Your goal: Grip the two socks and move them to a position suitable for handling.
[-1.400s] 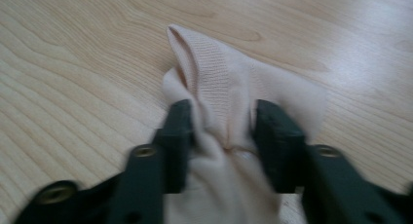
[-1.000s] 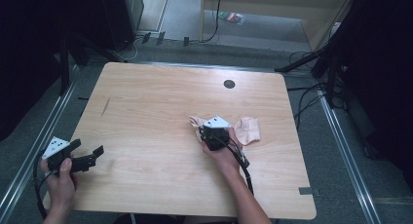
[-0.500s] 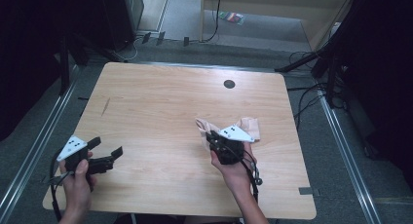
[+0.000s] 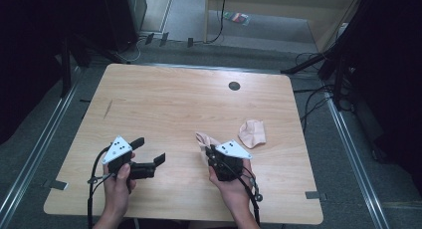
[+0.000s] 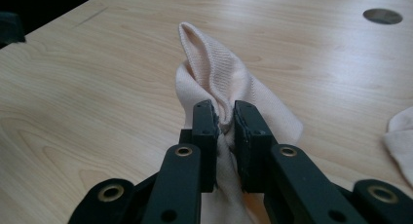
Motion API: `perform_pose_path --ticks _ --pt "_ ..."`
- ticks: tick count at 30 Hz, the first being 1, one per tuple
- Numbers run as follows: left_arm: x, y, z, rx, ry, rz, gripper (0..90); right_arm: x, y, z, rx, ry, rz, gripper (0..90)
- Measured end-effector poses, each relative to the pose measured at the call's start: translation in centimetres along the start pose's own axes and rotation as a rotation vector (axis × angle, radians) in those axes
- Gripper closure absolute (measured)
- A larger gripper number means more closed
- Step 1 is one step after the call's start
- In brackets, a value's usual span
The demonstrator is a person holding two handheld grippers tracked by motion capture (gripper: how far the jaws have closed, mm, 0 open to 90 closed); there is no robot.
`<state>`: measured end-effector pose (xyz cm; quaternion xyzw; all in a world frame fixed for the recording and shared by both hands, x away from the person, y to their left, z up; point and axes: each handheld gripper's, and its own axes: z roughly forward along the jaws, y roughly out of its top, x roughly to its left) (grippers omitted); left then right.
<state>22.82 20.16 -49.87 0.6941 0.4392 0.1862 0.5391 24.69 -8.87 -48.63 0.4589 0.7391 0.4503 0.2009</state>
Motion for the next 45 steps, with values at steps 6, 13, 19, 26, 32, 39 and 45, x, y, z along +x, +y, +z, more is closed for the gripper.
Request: perform_pose_path --ticks 6,13,19,26,32,39,45 --pt "-0.1 -1.7 0.6 0.045 -0.035 0.020 3.7 0.5 -1.1 0.8 0.034 0.008 -0.007 80.4" --pt "-0.2 -2.5 1.1 0.080 -0.045 0.039 3.7 1.2 -2.6 1.9 0.087 -0.015 -0.013 80.5" --pt "-0.6 -2.7 1.5 0.100 -0.053 0.058 3.7 2.5 -3.2 2.8 0.097 -0.039 0.009 76.0" --pt "-0.7 -2.9 1.8 0.130 -0.036 0.054 3.8 -0.7 -1.4 2.0 0.046 0.065 0.149 49.8" --pt "-3.2 -3.6 3.3 0.224 -0.068 0.061 22.2 -1.3 -1.6 1.7 0.049 0.140 0.031 63.8" --pt "-5.0 -4.8 4.6 0.326 -0.154 0.077 40.8 0.7 -2.4 4.5 0.158 0.219 -0.096 65.7" --pt "-5.4 -5.0 4.9 0.374 -0.094 0.127 51.5 1.3 -2.9 6.0 0.201 0.235 -0.109 58.9"
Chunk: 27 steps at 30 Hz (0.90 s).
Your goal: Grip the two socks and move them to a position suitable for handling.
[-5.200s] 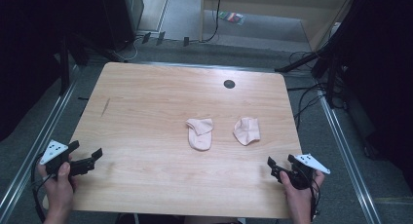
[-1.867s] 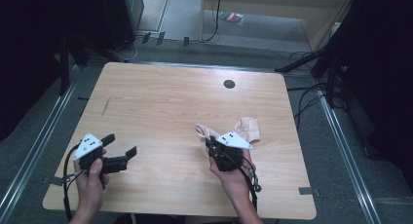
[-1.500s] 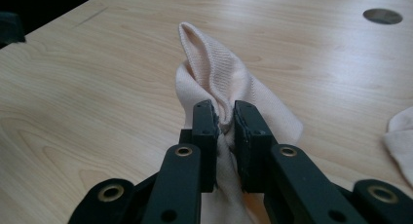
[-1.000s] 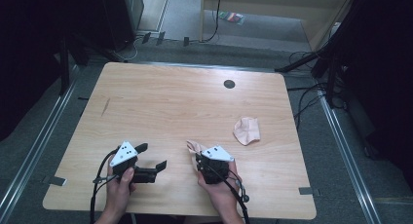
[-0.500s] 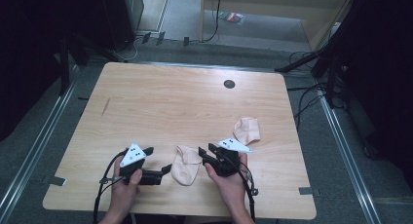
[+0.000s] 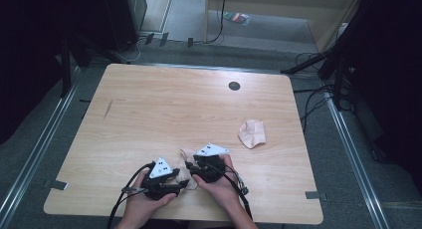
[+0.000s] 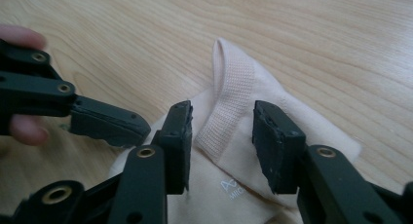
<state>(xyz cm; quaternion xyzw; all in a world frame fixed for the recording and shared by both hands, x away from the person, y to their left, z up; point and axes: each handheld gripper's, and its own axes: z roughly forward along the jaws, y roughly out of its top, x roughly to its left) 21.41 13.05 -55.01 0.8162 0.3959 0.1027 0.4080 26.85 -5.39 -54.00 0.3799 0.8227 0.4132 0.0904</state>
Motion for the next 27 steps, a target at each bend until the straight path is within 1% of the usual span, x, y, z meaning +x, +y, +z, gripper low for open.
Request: perform_pose_path --ticks 1,2,3,4,6,7,8,9,10,11,12,13,16,18,19,20,21,22,23,24,25,27 --pt "0.0 0.0 0.0 0.002 0.013 0.005 54.4 0.2 0.0 0.2 0.007 -0.011 -0.010 58.5" --pt "0.0 0.0 0.0 0.004 0.041 0.025 61.7 0.3 -0.2 0.6 0.018 -0.024 -0.026 62.8" --pt "0.0 0.0 0.0 0.004 0.041 0.025 64.6 0.3 -0.2 0.6 0.018 -0.024 -0.026 62.8" --pt "-0.1 0.0 0.0 0.007 0.053 0.035 64.6 0.4 -0.2 0.7 0.017 -0.041 -0.035 68.6" --pt "-0.1 0.0 0.0 0.009 0.072 0.048 70.3 0.3 -0.2 0.6 0.008 -0.067 -0.036 83.3" --pt "0.0 0.0 0.0 0.008 0.077 0.052 74.7 0.2 -0.2 0.5 0.006 -0.062 -0.023 86.7" --pt "0.3 -0.1 -0.1 0.005 0.071 0.044 83.9 -0.2 -0.1 0.1 -0.010 -0.073 0.013 88.4" --pt "0.5 -0.1 -0.2 0.007 0.057 0.033 83.9 -0.2 -0.1 0.1 -0.010 -0.073 0.013 88.4" --pt "0.8 -0.1 -0.2 0.004 0.045 0.027 86.6 -0.5 -0.1 -0.2 -0.020 -0.072 0.026 88.6" --pt "1.1 -0.1 -0.3 0.007 0.036 0.025 87.8 -0.9 0.0 -0.7 -0.034 -0.064 0.057 88.8" --pt "1.3 -0.1 -0.5 0.010 0.032 0.026 88.9 -1.8 0.2 -1.6 -0.067 -0.058 0.122 89.0" --pt "1.5 -0.1 -0.6 0.015 0.033 0.029 88.9 -1.8 0.2 -1.6 -0.067 -0.058 0.122 89.0" --pt "2.5 -0.1 -1.1 0.020 0.034 0.040 89.3 -3.6 0.3 -3.1 -0.102 -0.064 0.212 89.1" --pt "3.3 0.0 -1.6 0.022 0.041 0.042 89.5 -4.8 0.2 -4.1 -0.115 -0.074 0.255 89.2" --pt "3.7 0.0 -1.9 0.022 0.037 0.044 89.6 -5.3 0.1 -4.5 -0.116 -0.080 0.273 89.4" --pt "4.1 0.1 -2.2 0.018 0.030 0.041 89.8 -5.8 0.0 -4.9 -0.121 -0.068 0.292 89.5" --pt "4.4 0.2 -2.4 0.014 0.030 0.048 89.9 -6.1 -0.1 -5.3 -0.120 -0.056 0.313 89.7" --pt "4.6 0.3 -2.7 0.019 0.026 0.065 90.0 -6.5 -0.2 -5.7 -0.112 -0.044 0.334 90.0" --pt "4.8 0.4 -2.9 0.025 0.027 0.084 90.0 -6.5 -0.2 -5.7 -0.112 -0.044 0.334 90.0" --pt "4.9 0.5 -3.1 0.033 0.044 0.108 90.0 -6.5 -0.2 -5.9 -0.103 -0.035 0.344 90.0" --pt "5.0 0.6 -3.3 0.041 0.057 0.128 90.0 -6.6 -0.2 -6.1 -0.107 -0.037 0.339 90.0" --pt "5.5 0.6 -3.5 0.052 0.066 0.138 90.0 -6.5 -0.3 -6.4 -0.096 -0.034 0.348 90.0"
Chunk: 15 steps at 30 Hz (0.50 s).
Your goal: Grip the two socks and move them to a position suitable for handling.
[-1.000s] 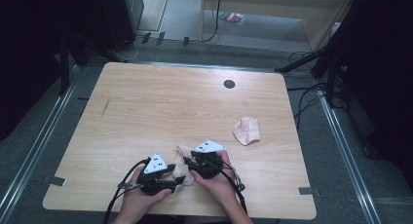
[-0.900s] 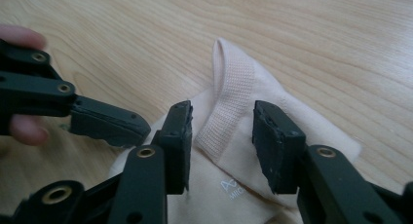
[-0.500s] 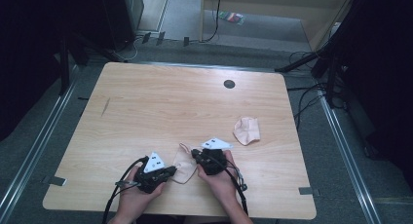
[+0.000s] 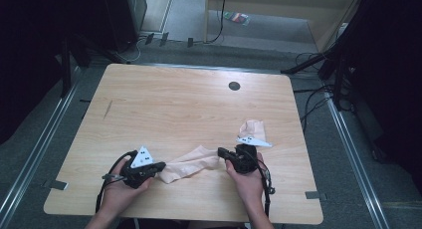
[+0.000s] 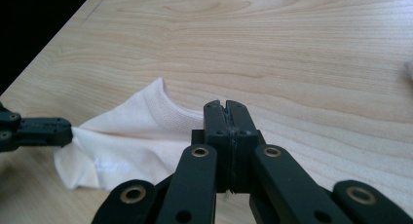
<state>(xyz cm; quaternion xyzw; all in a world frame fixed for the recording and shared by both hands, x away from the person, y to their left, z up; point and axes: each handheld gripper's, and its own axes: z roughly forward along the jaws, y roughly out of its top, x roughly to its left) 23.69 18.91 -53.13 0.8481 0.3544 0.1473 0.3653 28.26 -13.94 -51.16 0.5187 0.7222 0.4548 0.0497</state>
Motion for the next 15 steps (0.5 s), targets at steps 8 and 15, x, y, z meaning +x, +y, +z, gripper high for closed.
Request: perform_pose_path --ticks 8,15 --pt "1.8 -0.5 0.2 -0.146 0.010 -0.152 61.4 0.3 -1.1 1.1 -0.001 0.018 0.025 79.4" --pt "1.6 -0.4 -1.1 -0.152 -0.029 -0.240 59.8 -0.5 -0.9 0.6 -0.052 -0.024 0.028 62.7"
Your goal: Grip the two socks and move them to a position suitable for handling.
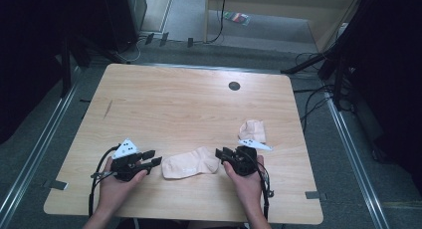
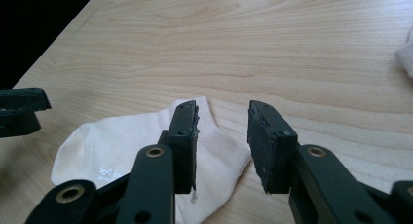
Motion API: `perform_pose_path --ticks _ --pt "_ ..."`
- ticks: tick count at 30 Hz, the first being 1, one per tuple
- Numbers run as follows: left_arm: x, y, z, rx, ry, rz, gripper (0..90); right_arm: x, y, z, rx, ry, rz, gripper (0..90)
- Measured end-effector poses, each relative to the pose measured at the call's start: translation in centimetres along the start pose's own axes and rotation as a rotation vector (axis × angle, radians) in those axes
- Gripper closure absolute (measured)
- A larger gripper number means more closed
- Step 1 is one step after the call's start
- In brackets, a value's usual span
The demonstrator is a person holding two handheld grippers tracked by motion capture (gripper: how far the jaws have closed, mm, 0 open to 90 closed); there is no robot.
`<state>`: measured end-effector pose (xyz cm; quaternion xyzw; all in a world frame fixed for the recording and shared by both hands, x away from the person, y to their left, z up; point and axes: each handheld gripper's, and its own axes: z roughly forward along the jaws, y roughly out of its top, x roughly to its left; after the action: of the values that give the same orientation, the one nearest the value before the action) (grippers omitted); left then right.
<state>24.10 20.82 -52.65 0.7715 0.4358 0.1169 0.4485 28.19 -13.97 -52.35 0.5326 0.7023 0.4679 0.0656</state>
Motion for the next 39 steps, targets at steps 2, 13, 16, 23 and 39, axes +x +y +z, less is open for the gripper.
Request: perform_pose_path --ticks 2,13,16,23,39 --pt "-0.6 -0.1 0.5 0.044 -0.001 0.007 59.7 0.2 -0.2 0.2 0.014 -0.022 -0.023 59.0" --pt "-2.9 -1.0 2.6 0.151 0.157 0.004 48.6 1.6 -1.7 2.2 0.069 -0.156 -0.191 53.2" --pt "-3.2 -1.2 2.7 0.145 0.201 0.050 59.6 1.9 -2.1 2.6 0.089 -0.180 -0.224 55.6" --pt "-2.8 -1.4 2.4 0.116 0.150 0.050 87.4 3.2 -3.0 2.5 0.087 -0.223 -0.310 84.7" --pt "-1.6 -1.1 -0.9 0.119 0.070 0.099 89.7 3.2 -2.5 -1.4 0.093 -0.081 -0.194 89.1"
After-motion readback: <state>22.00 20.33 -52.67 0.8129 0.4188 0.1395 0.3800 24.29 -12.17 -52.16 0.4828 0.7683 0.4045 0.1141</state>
